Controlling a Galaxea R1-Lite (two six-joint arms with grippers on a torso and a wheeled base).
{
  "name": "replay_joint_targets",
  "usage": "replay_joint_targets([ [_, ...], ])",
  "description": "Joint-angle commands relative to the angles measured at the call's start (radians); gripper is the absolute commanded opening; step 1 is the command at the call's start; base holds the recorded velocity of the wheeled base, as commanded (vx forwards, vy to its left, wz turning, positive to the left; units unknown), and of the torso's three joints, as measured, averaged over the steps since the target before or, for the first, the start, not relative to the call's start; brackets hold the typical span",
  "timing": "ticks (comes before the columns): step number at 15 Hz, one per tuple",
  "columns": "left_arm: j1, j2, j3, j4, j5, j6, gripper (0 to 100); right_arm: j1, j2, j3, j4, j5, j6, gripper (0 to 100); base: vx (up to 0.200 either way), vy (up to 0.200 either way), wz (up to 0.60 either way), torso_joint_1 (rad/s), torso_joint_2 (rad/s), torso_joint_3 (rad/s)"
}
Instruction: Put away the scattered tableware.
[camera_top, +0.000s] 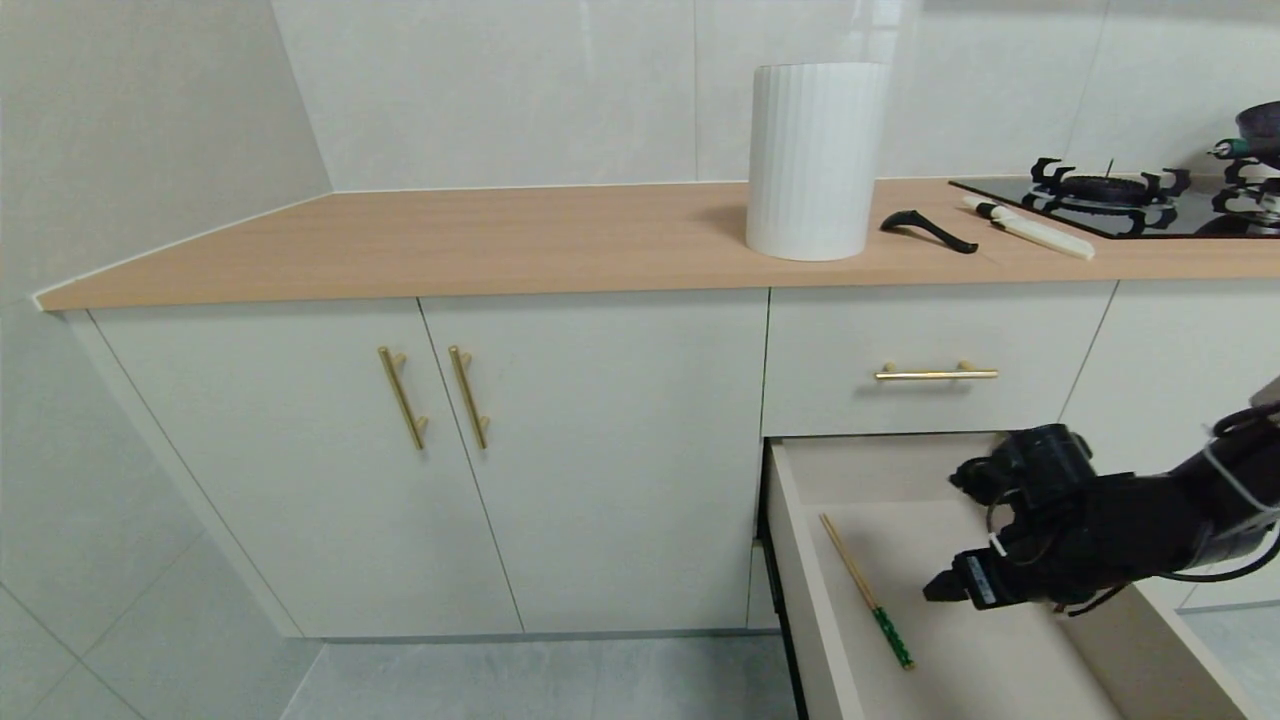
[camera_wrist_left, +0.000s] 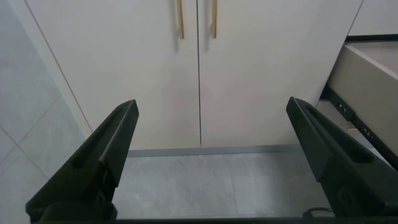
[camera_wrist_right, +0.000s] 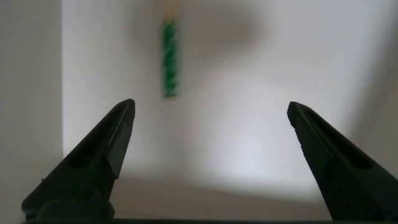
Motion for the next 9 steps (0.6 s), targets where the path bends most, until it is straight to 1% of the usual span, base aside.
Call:
replay_joint_targets([
  [1, 0.000, 0.000, 0.000, 0.000, 0.001, 0.000, 100, -0.088, -0.142, 0.002, 0.021, 0.053, -0.038, 100, 0.000, 0.000, 0.00, 0.000, 0.00, 0.000],
  [2, 0.000, 0.000, 0.000, 0.000, 0.000, 0.000, 100, -0.103, -0.165, 0.003, 0.025, 0.055, -0.049, 100, 0.000, 0.000, 0.00, 0.000, 0.00, 0.000],
  [7, 0.000, 0.000, 0.000, 0.000, 0.000, 0.000, 100, -0.108, -0.249, 0.028, 0.025, 0.055, -0.069, 100, 0.000, 0.000, 0.00, 0.000, 0.00, 0.000],
  [9, 0.000, 0.000, 0.000, 0.000, 0.000, 0.000, 100, -0.111, -0.258, 0.034, 0.025, 0.055, -0.081, 100, 0.000, 0.000, 0.00, 0.019, -0.16, -0.234],
])
